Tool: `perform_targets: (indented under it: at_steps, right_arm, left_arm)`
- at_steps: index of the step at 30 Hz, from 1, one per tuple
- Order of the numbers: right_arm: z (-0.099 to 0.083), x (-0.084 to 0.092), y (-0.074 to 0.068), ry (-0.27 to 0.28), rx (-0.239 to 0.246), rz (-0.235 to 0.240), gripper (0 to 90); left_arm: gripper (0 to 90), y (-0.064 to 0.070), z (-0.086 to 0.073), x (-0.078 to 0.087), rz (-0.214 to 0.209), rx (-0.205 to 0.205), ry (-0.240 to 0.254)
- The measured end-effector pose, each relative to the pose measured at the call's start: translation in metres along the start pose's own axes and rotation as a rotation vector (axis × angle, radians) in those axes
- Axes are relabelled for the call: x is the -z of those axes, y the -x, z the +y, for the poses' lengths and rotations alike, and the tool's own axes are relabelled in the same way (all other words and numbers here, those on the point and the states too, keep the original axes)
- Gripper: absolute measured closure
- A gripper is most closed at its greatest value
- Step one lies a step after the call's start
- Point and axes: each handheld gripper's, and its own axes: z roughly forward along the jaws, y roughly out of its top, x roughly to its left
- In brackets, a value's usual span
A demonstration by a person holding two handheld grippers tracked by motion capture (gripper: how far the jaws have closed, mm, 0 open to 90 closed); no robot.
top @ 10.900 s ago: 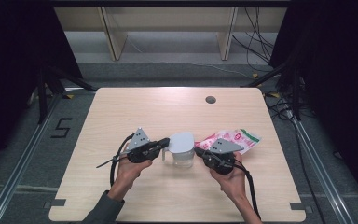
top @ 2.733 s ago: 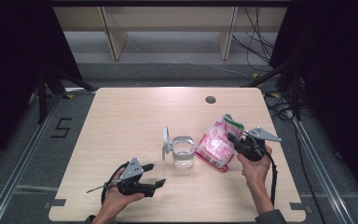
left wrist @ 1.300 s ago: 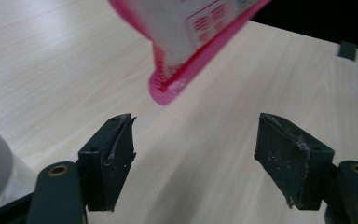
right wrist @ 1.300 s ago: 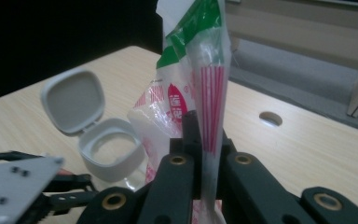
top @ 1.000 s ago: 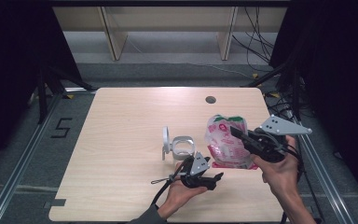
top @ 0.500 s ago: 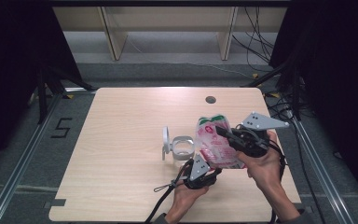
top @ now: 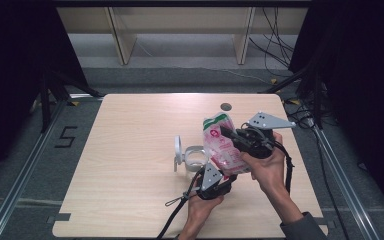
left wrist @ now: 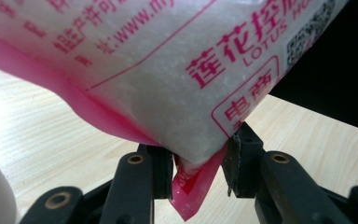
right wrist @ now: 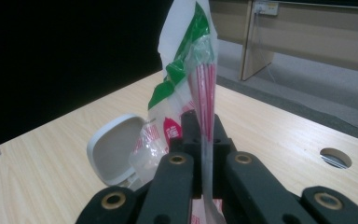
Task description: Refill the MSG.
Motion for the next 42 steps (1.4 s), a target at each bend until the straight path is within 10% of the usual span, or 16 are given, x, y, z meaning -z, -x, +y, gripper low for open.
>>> perform_targets:
  at_steps: [42]
  right_arm:
    - [-0.010,-0.031,-0.010,0.054,-0.024,-0.007,90.0]
  left_arm:
    - [70.3,0.002,-0.007,-0.015,-0.038,0.018,0.068]
